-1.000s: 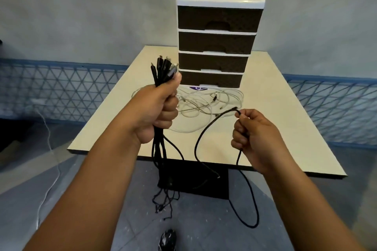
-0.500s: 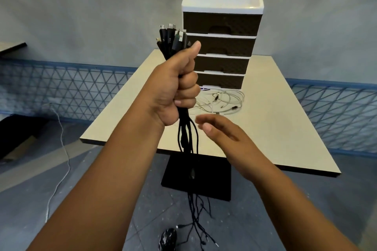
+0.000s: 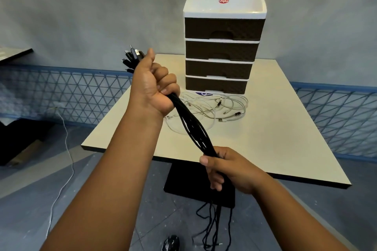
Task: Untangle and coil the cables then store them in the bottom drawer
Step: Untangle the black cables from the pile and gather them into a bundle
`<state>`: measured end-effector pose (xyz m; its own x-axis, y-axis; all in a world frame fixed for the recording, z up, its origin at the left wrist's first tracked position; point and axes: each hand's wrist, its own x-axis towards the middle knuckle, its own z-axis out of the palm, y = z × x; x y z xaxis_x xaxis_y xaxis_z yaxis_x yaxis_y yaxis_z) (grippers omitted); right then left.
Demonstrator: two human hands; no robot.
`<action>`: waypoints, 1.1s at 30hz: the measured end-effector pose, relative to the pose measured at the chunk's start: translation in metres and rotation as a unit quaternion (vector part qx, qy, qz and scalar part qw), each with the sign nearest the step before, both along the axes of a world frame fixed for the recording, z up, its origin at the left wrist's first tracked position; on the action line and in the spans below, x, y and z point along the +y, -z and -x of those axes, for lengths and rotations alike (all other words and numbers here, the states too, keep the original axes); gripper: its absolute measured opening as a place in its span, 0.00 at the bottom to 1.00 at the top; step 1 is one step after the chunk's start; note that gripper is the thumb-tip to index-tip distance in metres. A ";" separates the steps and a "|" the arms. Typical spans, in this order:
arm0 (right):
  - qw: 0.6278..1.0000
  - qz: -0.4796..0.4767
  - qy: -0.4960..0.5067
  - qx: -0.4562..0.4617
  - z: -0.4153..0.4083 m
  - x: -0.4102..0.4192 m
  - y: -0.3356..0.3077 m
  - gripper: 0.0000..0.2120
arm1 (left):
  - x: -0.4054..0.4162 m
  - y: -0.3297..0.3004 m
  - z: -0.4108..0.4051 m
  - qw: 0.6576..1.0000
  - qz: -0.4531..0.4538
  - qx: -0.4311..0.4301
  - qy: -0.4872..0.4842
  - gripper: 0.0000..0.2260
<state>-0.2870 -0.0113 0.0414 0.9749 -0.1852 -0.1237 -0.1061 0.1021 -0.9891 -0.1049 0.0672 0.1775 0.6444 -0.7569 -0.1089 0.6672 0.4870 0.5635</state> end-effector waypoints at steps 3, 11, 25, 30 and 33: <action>0.991 0.108 -0.035 0.071 0.001 -0.009 0.024 0.15 | -0.002 -0.002 -0.010 0.999 0.024 -0.029 -0.012 0.25; 0.920 0.339 -0.081 0.180 -0.015 -0.037 0.011 0.39 | -0.021 -0.003 -0.019 0.993 0.017 -0.110 0.040 0.24; 0.990 0.049 0.129 -0.019 -0.119 -0.015 -0.010 0.13 | -0.060 0.006 -0.082 0.991 0.018 -0.092 0.098 0.26; 0.997 -0.008 0.066 0.025 -0.128 -0.017 0.021 0.16 | -0.062 0.002 -0.139 0.997 0.015 -0.064 0.031 0.26; 0.997 0.002 0.019 0.070 -0.124 -0.020 0.039 0.16 | -0.058 0.001 -0.172 0.999 0.030 -0.035 -0.010 0.24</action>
<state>-0.1631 -0.0316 0.0024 0.9406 -0.2226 -0.2565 -0.2386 0.1046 -0.9655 0.0676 0.0091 0.1763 0.6644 -0.7472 -0.0176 0.6168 0.5348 0.5775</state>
